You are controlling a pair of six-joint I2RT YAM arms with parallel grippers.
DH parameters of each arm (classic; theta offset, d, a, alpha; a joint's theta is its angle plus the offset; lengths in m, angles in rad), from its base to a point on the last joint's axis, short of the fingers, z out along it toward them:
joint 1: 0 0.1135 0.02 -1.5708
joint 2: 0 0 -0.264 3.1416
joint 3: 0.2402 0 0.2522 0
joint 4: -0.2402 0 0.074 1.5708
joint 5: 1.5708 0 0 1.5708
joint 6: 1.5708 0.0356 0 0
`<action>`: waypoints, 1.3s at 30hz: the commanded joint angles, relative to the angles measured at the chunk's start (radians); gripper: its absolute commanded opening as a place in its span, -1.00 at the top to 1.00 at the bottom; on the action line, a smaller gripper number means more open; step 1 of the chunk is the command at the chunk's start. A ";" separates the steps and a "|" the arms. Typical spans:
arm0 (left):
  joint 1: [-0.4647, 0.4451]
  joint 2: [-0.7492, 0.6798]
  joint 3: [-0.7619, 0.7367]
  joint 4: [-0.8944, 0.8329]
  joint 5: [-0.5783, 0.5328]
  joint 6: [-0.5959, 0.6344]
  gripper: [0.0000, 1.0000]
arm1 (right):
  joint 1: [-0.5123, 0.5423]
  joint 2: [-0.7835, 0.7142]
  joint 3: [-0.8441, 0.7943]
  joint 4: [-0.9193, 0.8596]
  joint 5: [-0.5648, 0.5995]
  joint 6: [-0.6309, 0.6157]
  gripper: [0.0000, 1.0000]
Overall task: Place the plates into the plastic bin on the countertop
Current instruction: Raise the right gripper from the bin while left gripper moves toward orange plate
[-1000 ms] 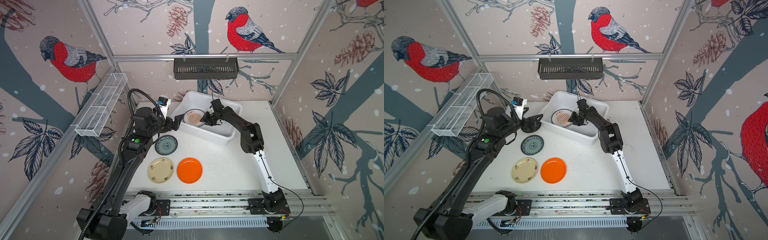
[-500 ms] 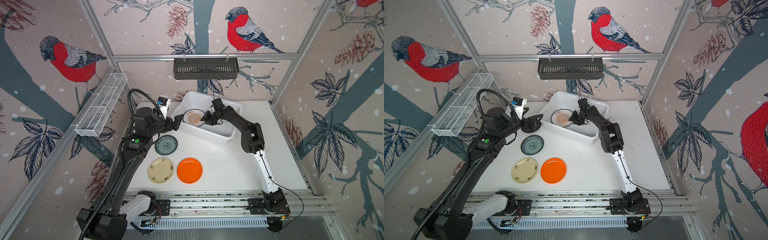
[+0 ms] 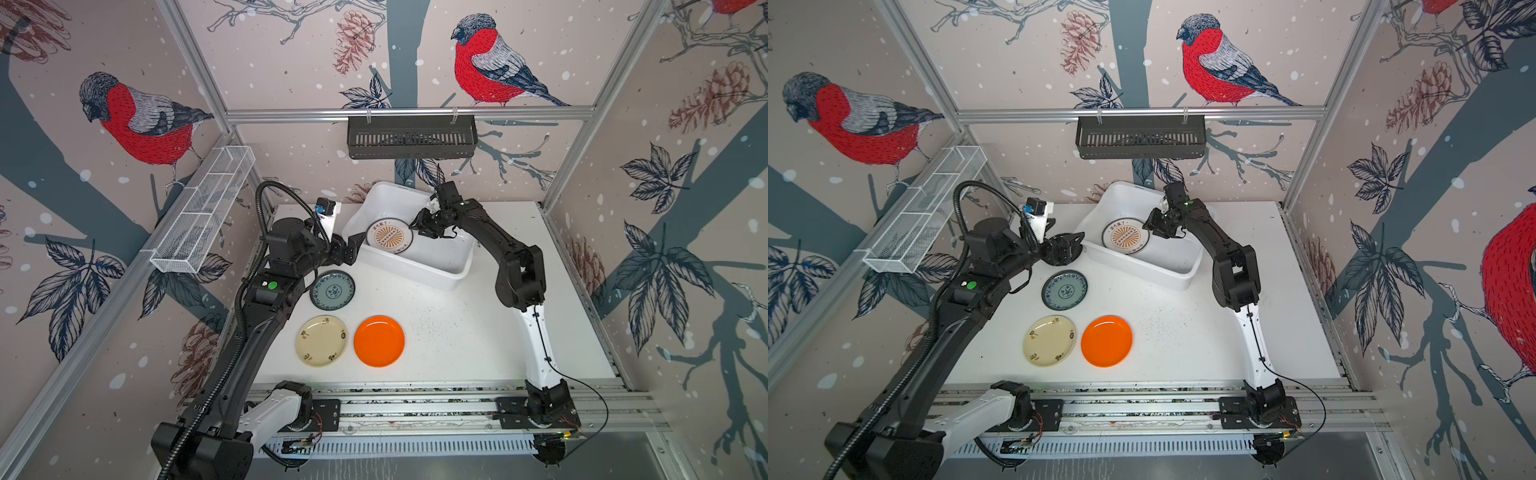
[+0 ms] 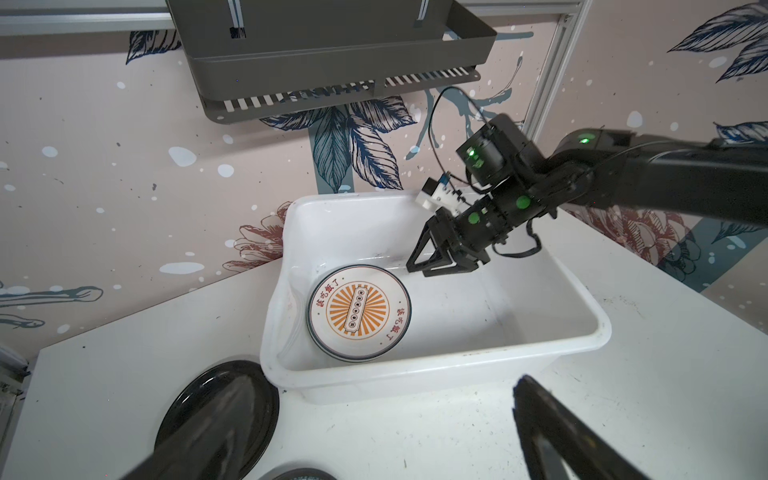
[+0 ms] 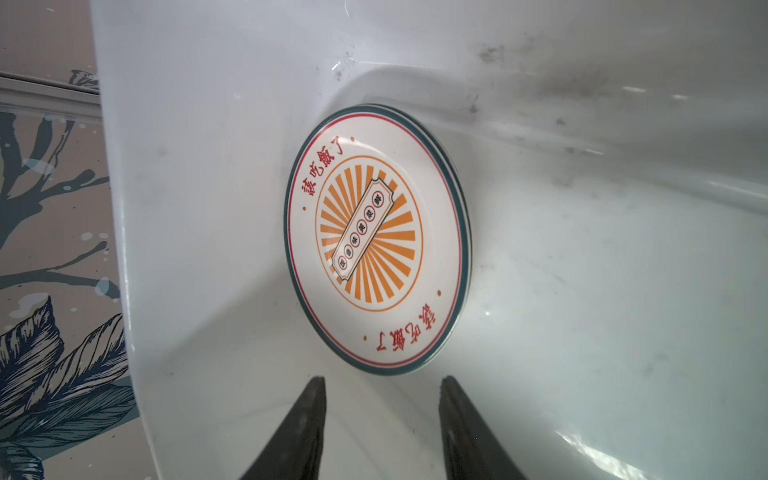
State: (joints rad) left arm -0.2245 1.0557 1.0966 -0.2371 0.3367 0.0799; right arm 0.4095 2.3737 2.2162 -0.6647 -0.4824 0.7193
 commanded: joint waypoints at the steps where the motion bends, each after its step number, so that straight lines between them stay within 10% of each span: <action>1: 0.001 -0.009 -0.006 -0.040 -0.005 0.032 -0.93 | -0.005 -0.059 -0.024 -0.033 0.027 -0.039 0.08; 26: 0.001 0.123 0.002 -0.563 0.170 0.427 -0.92 | 0.015 -0.633 -0.441 -0.101 -0.165 -0.210 0.21; 39: -0.005 0.415 0.032 -0.792 0.240 0.643 -0.74 | 0.074 -1.026 -0.867 0.074 -0.125 -0.032 0.21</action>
State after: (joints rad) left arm -0.2256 1.4563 1.1297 -0.9443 0.5270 0.6334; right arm 0.4728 1.3872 1.3773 -0.6571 -0.6384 0.6346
